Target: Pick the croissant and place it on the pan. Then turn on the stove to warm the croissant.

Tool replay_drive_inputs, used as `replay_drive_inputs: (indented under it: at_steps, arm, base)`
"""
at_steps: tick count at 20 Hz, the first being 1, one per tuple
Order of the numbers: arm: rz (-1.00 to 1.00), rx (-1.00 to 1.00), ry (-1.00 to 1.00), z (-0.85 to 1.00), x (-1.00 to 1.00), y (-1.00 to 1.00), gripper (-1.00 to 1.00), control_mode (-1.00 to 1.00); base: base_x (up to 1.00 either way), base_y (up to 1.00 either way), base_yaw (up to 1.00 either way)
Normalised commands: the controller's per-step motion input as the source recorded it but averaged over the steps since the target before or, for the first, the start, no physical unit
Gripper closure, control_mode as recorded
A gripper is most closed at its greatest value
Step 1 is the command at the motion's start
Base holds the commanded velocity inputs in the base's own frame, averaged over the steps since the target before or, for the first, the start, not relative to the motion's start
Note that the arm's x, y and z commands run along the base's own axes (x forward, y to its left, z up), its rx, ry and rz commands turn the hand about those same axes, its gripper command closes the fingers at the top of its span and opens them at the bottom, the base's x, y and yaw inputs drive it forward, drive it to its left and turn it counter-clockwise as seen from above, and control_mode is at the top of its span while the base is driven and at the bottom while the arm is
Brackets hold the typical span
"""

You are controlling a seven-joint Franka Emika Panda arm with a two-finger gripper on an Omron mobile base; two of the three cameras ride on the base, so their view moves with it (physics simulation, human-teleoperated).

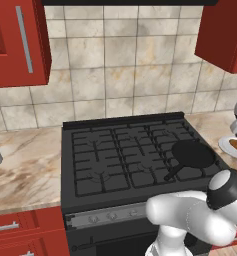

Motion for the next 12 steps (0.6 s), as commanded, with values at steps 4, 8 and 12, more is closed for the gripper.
replay_drive_inputs:
  at_steps: [4,8,12]
  arm:
    - [0.00,0.00,0.00,-0.14,0.01,-0.14,-1.00,-1.00]
    - [0.00,0.00,0.02,-0.15,0.04,-0.21,-1.00,-1.00]
    - [0.00,0.00,0.02,-0.14,0.07,-0.29,-1.00,-1.00]
  base:
    - [0.00,0.00,0.00]
    - [0.00,0.00,0.00]
    - [0.00,0.00,0.00]
